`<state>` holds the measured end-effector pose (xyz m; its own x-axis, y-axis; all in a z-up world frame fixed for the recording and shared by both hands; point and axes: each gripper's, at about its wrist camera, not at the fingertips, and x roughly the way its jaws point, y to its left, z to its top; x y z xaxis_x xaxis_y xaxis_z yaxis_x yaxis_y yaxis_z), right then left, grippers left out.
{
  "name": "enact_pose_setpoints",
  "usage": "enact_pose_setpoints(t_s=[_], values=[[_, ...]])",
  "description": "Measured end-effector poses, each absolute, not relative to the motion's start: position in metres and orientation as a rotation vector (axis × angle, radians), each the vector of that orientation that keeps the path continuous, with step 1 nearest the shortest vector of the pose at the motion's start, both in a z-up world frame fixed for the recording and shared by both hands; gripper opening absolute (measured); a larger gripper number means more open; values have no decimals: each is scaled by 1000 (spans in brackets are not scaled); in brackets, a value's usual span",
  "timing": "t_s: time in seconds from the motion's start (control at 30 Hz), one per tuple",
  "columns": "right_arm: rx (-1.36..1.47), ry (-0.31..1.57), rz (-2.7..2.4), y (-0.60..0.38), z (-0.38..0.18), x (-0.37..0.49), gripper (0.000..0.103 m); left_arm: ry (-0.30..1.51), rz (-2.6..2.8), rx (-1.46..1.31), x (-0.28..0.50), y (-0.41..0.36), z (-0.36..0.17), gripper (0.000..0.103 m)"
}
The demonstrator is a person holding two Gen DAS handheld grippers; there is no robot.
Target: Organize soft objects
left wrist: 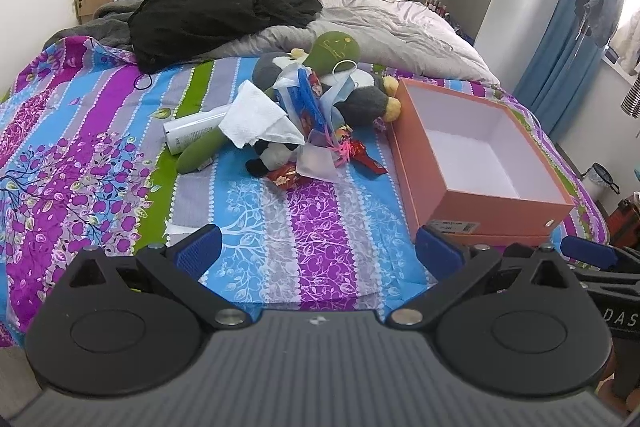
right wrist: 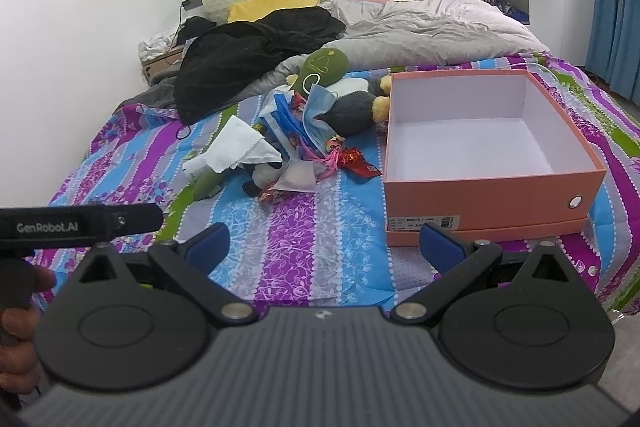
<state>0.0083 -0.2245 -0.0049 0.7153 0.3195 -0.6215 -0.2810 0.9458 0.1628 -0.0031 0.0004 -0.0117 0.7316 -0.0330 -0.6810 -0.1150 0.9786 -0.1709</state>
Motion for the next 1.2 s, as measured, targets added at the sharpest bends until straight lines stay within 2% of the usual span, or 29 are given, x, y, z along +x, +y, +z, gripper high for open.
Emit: enact_pose_setpoints(t_s=[1.0,1.2], values=[[88,728,338,-219,-16,27,103,791,52,-248,22,18,-36,103],[127,758,339,-218,-24,38,100,815,60,-213,34,20,-47,103]])
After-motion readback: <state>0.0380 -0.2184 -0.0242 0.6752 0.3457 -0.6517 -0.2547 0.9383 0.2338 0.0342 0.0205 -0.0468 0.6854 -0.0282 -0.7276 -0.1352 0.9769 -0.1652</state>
